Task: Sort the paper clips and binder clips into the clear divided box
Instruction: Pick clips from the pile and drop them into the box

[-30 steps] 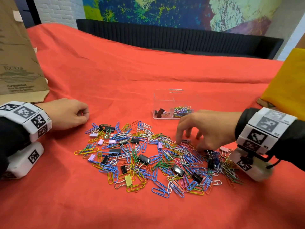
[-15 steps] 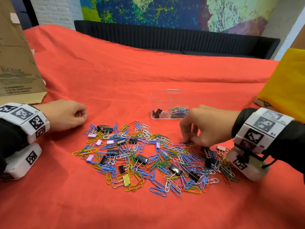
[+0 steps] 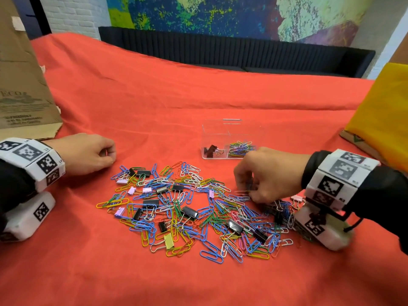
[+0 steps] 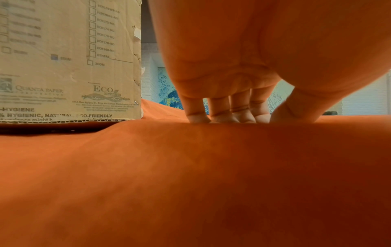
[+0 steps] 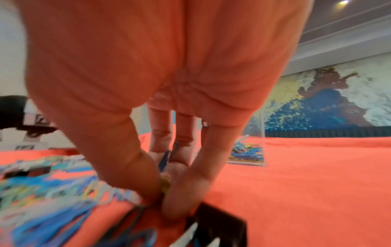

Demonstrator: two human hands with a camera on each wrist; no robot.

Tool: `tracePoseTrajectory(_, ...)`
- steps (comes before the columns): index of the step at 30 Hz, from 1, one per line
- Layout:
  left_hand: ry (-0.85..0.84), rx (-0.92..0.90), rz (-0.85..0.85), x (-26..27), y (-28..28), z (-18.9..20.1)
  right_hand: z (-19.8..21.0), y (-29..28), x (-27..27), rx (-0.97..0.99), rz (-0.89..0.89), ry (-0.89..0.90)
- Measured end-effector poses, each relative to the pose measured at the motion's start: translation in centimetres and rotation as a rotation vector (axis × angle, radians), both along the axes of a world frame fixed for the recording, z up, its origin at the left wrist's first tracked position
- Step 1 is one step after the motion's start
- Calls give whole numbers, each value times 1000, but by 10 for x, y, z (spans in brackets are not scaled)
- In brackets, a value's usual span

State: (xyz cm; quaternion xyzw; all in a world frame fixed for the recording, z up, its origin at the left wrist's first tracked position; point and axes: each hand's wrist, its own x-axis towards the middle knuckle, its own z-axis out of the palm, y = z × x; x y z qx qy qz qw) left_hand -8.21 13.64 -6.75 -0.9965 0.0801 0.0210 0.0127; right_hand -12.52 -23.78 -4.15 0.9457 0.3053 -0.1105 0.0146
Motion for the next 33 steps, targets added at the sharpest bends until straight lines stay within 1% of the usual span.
tracePoseTrajectory(2,3,1,2,-1,0,1,10,-5,6,30,-25,15)
tracePoseTrajectory(4,4,-2,3,-1,0,1,26,-9,16,82,-72,-17)
tracePoseTrajectory(7,2,-10,1,0,2,-1,53,-10,40,192,-135,-195)
tracePoseTrajectory(9,1,-13,-1,1,3,-2,62,-7,59,225,-163,-339)
tracePoseTrajectory(11,5,-19,-4,2,3,-2,62,-2,75,204,-185,-421)
tracePoseTrajectory(14,10,-26,-8,2,2,-1,51,0,89,149,-206,-413)
tracePoseTrajectory(16,8,-17,-14,3,2,-1,47,-3,94,148,-218,-415)
tracePoseTrajectory(19,1,-10,-14,3,3,-3,50,-14,88,193,-203,-466)
tracePoseTrajectory(21,-8,-11,-18,3,2,-4,55,-24,76,214,-178,-503)
tracePoseTrajectory(23,-12,-18,-11,3,1,-4,57,-33,56,207,-145,-463)
tracePoseTrajectory(24,-15,-23,-7,3,1,-4,55,-37,45,179,-126,-401)
tracePoseTrajectory(28,-46,-27,-6,5,3,-7,36,-56,5,-36,-96,13)
tracePoseTrajectory(29,-48,-31,-7,5,4,-7,31,-61,-3,-94,-87,73)
tracePoseTrajectory(31,-54,-44,-9,6,5,-8,24,-71,-13,-170,-77,128)
tracePoseTrajectory(33,-60,-70,-11,8,6,-9,23,-80,-18,-191,-88,156)
